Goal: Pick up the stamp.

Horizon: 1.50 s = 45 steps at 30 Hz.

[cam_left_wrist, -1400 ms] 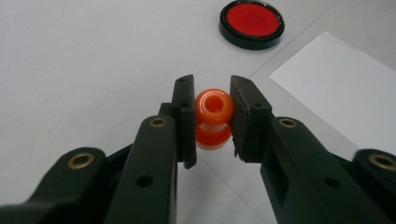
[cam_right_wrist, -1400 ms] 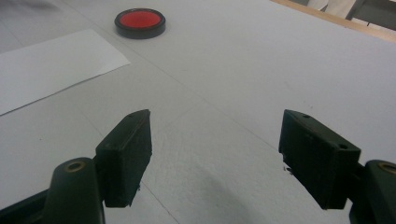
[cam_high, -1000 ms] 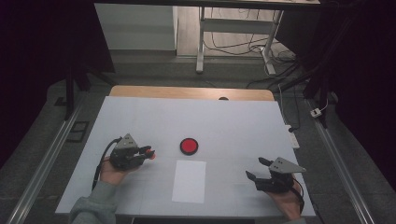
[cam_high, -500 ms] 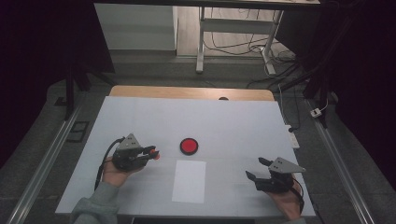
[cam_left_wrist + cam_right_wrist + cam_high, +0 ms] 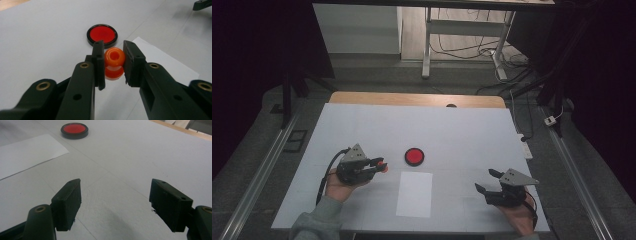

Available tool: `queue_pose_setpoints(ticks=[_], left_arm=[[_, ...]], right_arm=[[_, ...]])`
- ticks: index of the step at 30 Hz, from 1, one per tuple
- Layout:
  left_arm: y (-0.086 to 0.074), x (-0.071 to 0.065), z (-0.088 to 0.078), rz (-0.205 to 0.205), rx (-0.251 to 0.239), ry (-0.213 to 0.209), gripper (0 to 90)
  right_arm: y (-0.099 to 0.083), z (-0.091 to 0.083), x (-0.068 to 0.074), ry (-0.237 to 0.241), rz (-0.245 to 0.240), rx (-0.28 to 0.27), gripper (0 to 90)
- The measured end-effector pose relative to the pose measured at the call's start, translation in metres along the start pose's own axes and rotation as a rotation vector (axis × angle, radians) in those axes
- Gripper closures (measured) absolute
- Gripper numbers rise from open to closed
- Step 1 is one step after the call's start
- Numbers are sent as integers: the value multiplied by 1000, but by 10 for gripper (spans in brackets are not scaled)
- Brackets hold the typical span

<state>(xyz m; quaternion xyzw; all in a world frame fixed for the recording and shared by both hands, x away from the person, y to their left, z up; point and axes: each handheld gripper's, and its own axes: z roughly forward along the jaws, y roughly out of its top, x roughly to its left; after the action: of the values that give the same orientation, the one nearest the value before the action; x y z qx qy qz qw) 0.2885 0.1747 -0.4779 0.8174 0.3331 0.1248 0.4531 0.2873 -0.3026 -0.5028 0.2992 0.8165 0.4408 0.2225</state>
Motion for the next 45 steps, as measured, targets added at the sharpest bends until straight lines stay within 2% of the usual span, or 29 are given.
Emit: queue_pose_setpoints(ticks=[7,15,25,37,45], left_arm=[[3,-6,4,4,-4,-22,722],[9,-13,11,-1,-26,-72,721],[18,-30,21,48,-20,-117,721],[26,-47,35,72,-23,-174,721],[30,-57,41,89,-20,-183,721]], right_arm=[[0,0,0,-1,-2,-1,251],[0,1,0,3,10,-11,251],[0,2,2,8,1,-2,252],[0,0,2,3,-7,-8,253],[-1,-5,2,-15,-6,-15,253]])
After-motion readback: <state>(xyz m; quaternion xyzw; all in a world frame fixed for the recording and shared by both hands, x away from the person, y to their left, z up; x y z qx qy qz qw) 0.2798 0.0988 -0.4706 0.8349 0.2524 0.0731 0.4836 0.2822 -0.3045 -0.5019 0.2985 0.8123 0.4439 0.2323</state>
